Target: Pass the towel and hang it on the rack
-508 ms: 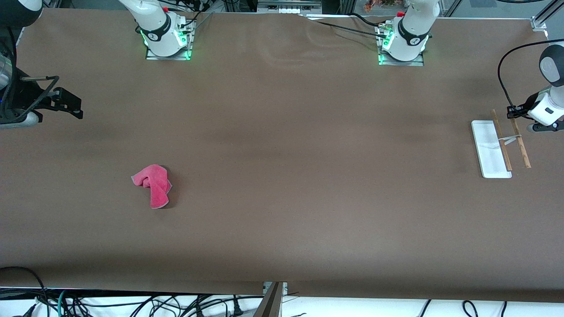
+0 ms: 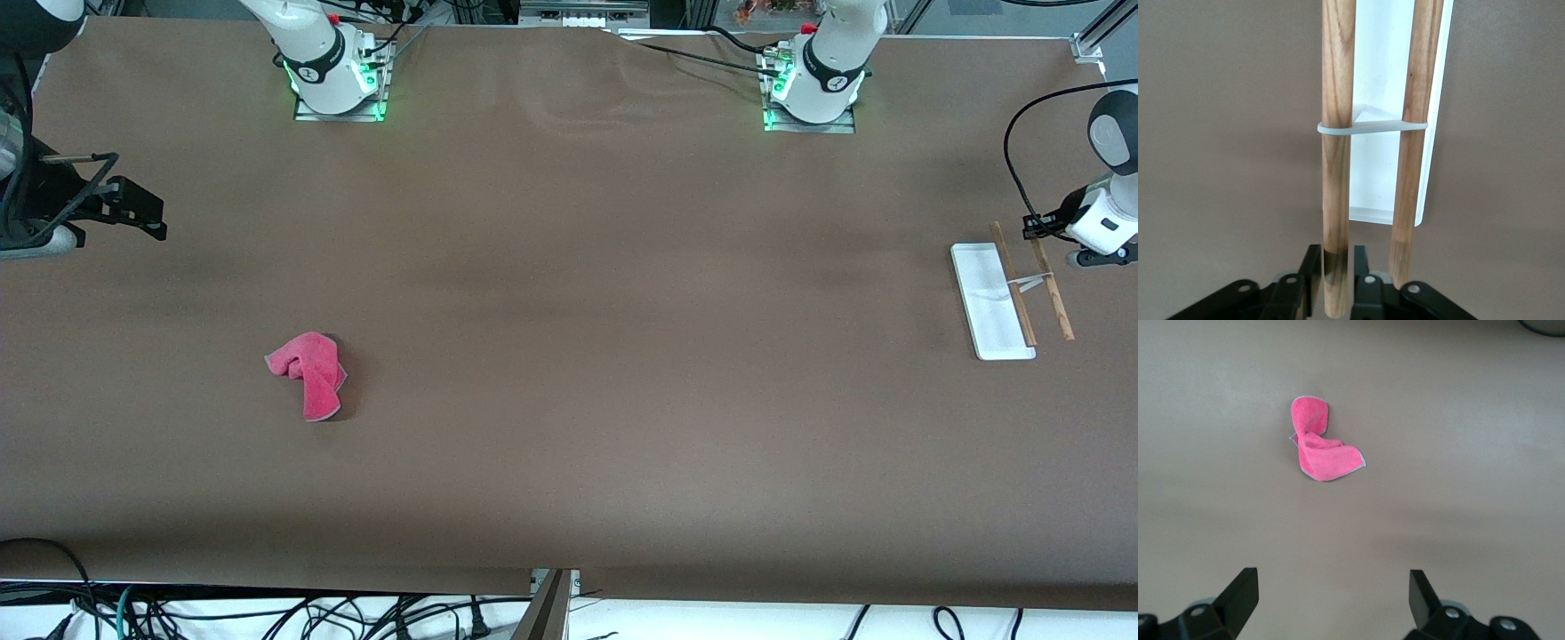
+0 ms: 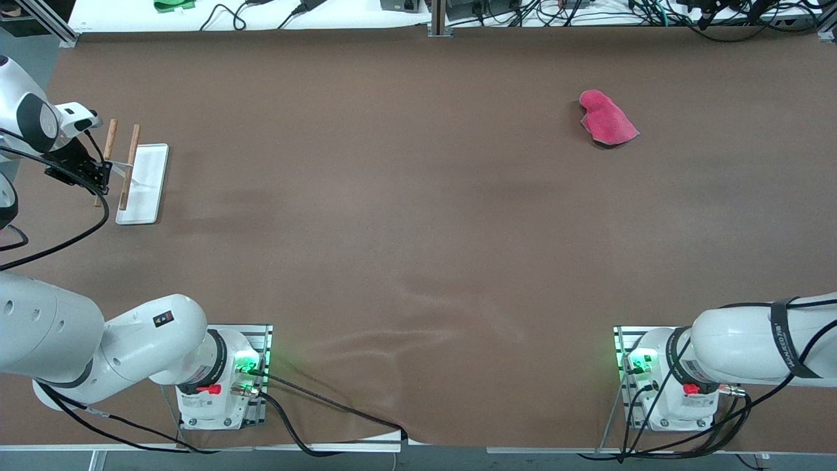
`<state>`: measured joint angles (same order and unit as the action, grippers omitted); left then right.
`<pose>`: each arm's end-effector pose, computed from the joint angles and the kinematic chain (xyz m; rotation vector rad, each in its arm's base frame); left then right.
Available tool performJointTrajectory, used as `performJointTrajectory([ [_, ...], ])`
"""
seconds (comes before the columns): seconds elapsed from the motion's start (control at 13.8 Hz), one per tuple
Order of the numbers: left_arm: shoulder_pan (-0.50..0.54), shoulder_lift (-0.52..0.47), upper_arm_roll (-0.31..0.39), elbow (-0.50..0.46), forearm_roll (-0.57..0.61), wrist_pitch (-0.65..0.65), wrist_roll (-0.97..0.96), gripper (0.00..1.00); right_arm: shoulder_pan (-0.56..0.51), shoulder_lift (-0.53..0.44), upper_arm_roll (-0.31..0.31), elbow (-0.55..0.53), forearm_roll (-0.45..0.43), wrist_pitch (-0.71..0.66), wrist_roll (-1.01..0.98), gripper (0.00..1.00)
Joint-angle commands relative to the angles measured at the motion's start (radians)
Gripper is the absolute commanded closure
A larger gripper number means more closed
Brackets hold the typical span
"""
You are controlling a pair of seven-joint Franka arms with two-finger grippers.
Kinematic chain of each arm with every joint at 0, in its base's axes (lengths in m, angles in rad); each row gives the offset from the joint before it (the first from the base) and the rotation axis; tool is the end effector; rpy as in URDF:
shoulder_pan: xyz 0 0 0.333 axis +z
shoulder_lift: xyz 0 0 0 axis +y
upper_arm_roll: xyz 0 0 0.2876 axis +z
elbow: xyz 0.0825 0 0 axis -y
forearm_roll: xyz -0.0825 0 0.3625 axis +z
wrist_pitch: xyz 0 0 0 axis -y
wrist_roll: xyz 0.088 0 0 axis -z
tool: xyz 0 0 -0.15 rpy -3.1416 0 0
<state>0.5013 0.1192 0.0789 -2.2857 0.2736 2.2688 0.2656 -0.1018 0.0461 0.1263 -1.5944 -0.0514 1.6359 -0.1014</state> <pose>0.4002 0.2819 0.2369 -2.9871 -0.1853 0.3133 0.5503 0.0049 0.5235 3.0898 0.1999 -0.0092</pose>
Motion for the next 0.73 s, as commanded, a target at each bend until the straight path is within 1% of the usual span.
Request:
performJointTrajectory([
  [0.0,0.003,-0.004,-0.004,0.014,-0.024,-0.011,-0.002,0.00,0.005,0.018,-0.008,0.036,0.015,-0.007,-0.018,0.00],
  [0.15,-0.001,-0.027,-0.005,0.031,-0.022,-0.028,-0.002,0.00,0.005,0.026,-0.007,0.050,0.015,-0.008,-0.018,0.00],
  [0.36,-0.024,-0.078,-0.024,0.092,-0.027,-0.152,-0.002,0.00,0.005,0.031,-0.008,0.054,0.016,-0.002,-0.017,0.00],
  [0.51,-0.075,-0.131,-0.037,0.135,-0.062,-0.239,-0.002,0.00,0.005,0.040,-0.007,0.054,0.018,-0.001,-0.015,0.00],
  [0.65,-0.101,-0.171,-0.086,0.195,-0.132,-0.328,-0.020,0.00,0.005,0.047,-0.007,0.054,0.018,0.001,-0.015,0.00],
])
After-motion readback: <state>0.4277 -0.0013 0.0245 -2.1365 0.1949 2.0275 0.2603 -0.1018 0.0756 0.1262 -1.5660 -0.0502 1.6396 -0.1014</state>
